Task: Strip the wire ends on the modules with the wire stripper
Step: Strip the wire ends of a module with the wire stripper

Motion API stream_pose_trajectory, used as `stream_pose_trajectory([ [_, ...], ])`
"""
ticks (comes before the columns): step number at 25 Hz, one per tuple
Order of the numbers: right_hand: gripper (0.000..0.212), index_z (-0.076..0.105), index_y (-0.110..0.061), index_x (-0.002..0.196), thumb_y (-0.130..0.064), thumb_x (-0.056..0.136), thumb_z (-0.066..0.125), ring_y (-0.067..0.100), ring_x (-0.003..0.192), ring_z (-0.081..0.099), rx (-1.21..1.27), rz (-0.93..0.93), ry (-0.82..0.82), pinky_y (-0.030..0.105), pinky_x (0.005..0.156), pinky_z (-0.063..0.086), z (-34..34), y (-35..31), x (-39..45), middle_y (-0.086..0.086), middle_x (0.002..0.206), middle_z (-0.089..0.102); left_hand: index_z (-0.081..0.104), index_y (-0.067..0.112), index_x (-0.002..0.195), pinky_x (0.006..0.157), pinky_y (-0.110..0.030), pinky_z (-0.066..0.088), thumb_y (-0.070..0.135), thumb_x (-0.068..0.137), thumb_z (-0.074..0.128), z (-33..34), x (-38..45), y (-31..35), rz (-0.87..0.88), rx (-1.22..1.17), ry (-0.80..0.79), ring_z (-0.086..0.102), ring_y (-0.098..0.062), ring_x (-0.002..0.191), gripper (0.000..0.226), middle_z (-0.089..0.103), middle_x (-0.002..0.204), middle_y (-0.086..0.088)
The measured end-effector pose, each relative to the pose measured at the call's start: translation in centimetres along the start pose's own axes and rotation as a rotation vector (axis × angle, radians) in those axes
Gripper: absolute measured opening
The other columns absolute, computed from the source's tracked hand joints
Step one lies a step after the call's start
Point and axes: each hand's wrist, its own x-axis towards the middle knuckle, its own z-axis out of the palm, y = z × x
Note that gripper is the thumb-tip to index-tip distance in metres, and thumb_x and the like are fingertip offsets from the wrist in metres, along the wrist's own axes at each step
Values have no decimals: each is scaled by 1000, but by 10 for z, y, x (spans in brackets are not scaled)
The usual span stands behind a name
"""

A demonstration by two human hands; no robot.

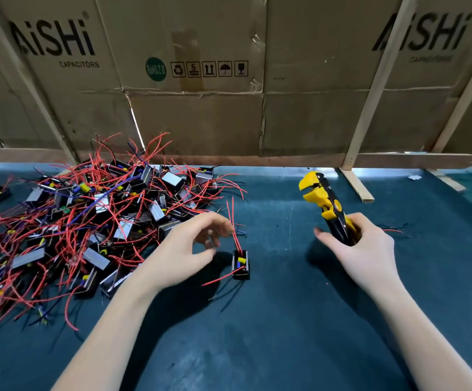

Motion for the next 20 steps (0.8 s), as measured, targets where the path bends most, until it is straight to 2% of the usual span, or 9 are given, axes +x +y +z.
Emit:
stream_pose_trajectory([
  [3, 36, 53, -20, 72, -42, 70, 82, 1, 63, 49, -19, -19, -3, 15, 56, 36, 1, 0, -1, -9, 58, 50, 71, 24, 115, 98, -26, 43, -7, 77, 67, 8, 4, 2, 152, 291, -110, 56, -8, 116, 49, 65, 121, 10],
  [4, 36, 53, -21, 72, -42, 70, 82, 1, 64, 50, -25, -20, -3, 16, 57, 36, 1, 1, -1, -9, 59, 51, 73, 26, 114, 96, -31, 43, 4, 80, 73, 14, 5, 4, 174, 383, -123, 58, -11, 112, 41, 67, 116, 10],
  [6, 36, 54, -21, 72, -43, 69, 82, 2, 65, 51, -29, -24, -6, 17, 58, 37, 1, 1, -1, -9, 60, 52, 78, 25, 103, 78, -38, 46, 21, 79, 81, 25, 7, 7, 240, 564, -27, 61, -20, 85, 25, 72, 87, 9],
  [9, 35, 54, -22, 73, -42, 69, 82, 6, 63, 51, -17, -20, -8, 17, 58, 37, 2, 2, 0, -9, 61, 53, 77, 21, 84, 68, -35, 39, 34, 73, 84, 38, 12, 16, 262, 645, 88, 51, -22, 68, 19, 66, 64, 10],
  [13, 35, 54, -23, 72, -43, 68, 82, 6, 63, 51, -24, -9, 7, 22, 59, 38, 2, 5, 3, -9, 60, 53, 71, 16, 87, 77, -37, 44, 43, 86, 64, 42, 12, 22, 158, 555, 134, 51, -21, 83, 28, 64, 82, 4],
  [15, 36, 53, -23, 71, -44, 67, 82, 4, 63, 51, -27, -5, 27, 23, 58, 38, 3, 6, 3, -10, 60, 53, 68, 12, 112, 88, -41, 46, 29, 93, 61, 48, 17, 25, 183, 508, 106, 56, -24, 101, 27, 68, 109, 0],
  [17, 37, 52, -23, 71, -45, 67, 81, 5, 64, 53, -58, -28, 53, 23, 58, 38, 3, 7, 4, -10, 61, 55, 51, 15, 140, 101, -39, 39, 22, 101, 50, 59, 23, 27, 185, 485, -24, 49, -22, 121, 39, 56, 139, 0],
  [18, 36, 52, -23, 72, -44, 67, 81, 5, 65, 54, -82, -45, 63, 23, 58, 39, 3, 8, 4, -11, 62, 56, 44, 17, 145, 103, -36, 36, 21, 103, 45, 65, 24, 26, 185, 482, -81, 46, -21, 123, 42, 53, 142, 1],
  [20, 36, 52, -23, 73, -44, 67, 81, 4, 68, 56, -124, -72, 69, 23, 58, 39, 2, 9, 4, -12, 64, 58, 49, 20, 142, 99, -31, 36, 21, 104, 42, 69, 24, 24, 189, 487, -120, 46, -20, 113, 38, 60, 126, 1],
])
